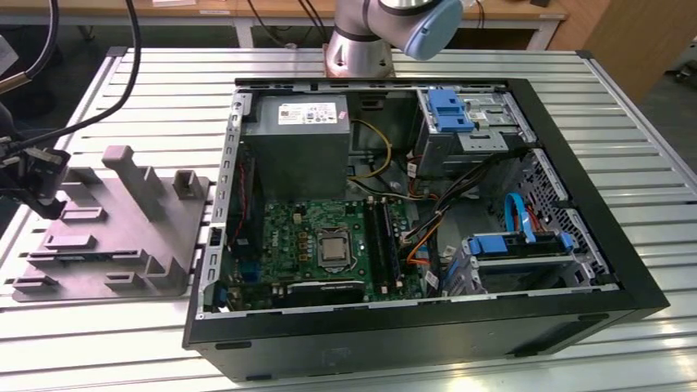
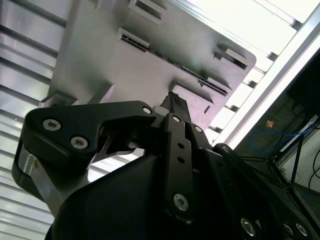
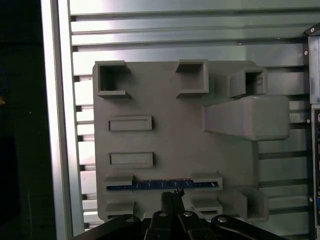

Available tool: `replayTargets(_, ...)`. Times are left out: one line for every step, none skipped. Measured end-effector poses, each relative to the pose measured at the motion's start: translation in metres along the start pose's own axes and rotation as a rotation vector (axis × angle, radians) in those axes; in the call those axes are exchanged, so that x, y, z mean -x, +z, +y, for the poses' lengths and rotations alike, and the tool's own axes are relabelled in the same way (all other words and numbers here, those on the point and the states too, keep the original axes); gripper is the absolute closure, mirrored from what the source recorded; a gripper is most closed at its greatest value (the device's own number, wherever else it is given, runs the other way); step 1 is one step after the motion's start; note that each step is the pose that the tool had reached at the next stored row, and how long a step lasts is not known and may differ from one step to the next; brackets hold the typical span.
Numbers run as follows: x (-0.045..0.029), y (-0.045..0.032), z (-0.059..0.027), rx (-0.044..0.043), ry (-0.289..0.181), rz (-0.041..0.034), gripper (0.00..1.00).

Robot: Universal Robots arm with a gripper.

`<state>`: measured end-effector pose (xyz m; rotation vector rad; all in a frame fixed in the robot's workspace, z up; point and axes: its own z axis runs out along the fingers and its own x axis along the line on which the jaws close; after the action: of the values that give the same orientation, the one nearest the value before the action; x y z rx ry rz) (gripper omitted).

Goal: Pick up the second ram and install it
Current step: 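Reach for the second ram, then pick up the second ram and move it above second insertion slot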

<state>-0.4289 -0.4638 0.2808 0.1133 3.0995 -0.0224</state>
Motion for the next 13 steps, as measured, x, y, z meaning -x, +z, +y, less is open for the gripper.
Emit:
replayTargets(-0.0003, 0.0008, -0.0004, 0.0000, 0.000, 0.0000, 0.90)
replayTargets(-0.0005, 0.0018, -0.0009, 0.0001, 0.000, -0.0001, 0.90)
replayTargets(-0.0006, 0.0027, -0.0012, 0.0001, 0.000, -0.0001, 0.90)
replayTargets(-0.0007, 0.0034, -0.0014, 0.0001, 0.000, -0.0001, 0.90)
replayTargets(-0.0008, 0.0041, -0.0015, 0.0001, 0.000, -0.0001, 0.90)
replayTargets(-0.0008, 0.0045, -0.0015, 0.0000, 0.000, 0.0000, 0.90)
replayTargets(-0.0008, 0.0044, -0.0016, -0.0001, 0.000, 0.0001, 0.90)
replayTargets(-0.0008, 0.0044, -0.0016, -0.0001, 0.000, 0.0001, 0.90)
replayTargets(-0.0008, 0.0047, -0.0015, 0.0000, 0.000, 0.0000, 0.90)
replayTargets(-0.0008, 0.0049, -0.0015, 0.0000, 0.000, 0.0000, 0.90)
replayTargets(-0.0008, 0.0049, -0.0015, 0.0000, 0.000, 0.0000, 0.90)
replayTargets(-0.0008, 0.0049, -0.0015, 0.0001, 0.000, 0.0000, 0.90)
replayTargets(-0.0008, 0.0050, -0.0015, 0.0000, 0.000, 0.0000, 0.90)
